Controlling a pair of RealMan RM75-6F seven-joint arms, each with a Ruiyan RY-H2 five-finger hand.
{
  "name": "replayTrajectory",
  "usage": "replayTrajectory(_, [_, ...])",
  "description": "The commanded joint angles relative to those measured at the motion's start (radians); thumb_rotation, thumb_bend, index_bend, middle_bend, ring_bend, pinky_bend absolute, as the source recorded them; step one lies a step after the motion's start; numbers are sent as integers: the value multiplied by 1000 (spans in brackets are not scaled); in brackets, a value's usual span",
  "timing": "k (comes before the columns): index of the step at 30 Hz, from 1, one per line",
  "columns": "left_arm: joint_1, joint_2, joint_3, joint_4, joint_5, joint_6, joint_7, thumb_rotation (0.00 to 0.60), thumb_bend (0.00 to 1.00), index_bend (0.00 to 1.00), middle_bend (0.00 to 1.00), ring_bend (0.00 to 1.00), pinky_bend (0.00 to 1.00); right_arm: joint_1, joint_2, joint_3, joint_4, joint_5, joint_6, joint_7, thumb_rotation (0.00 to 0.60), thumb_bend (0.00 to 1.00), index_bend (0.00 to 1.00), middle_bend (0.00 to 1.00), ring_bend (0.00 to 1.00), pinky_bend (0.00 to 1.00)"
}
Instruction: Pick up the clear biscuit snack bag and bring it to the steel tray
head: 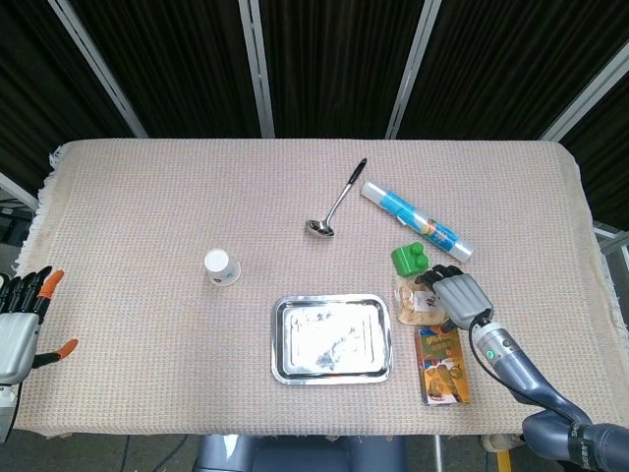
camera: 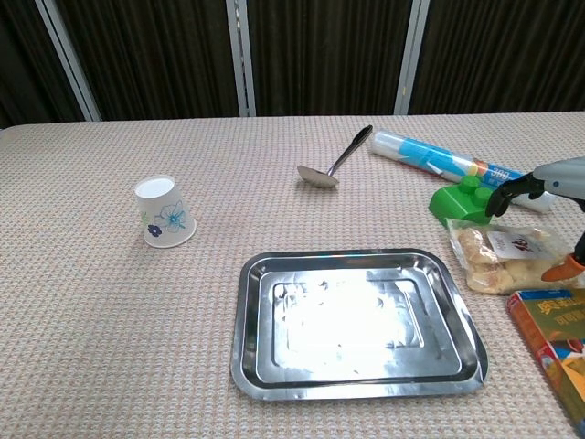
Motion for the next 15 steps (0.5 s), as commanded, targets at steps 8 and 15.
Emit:
replayTrajectory(8, [0,-1,1,1,-2,-2,0,600,48,14,0,0,0,17,-31,6,47,20,-30,22,600,44,230,246,161,231])
replayTrajectory(15, [4,0,3,2,-8,-3,-1,600,48,14,0,0,0,36,-58,6,88,37,-60,19,600,45,231,252,168,248])
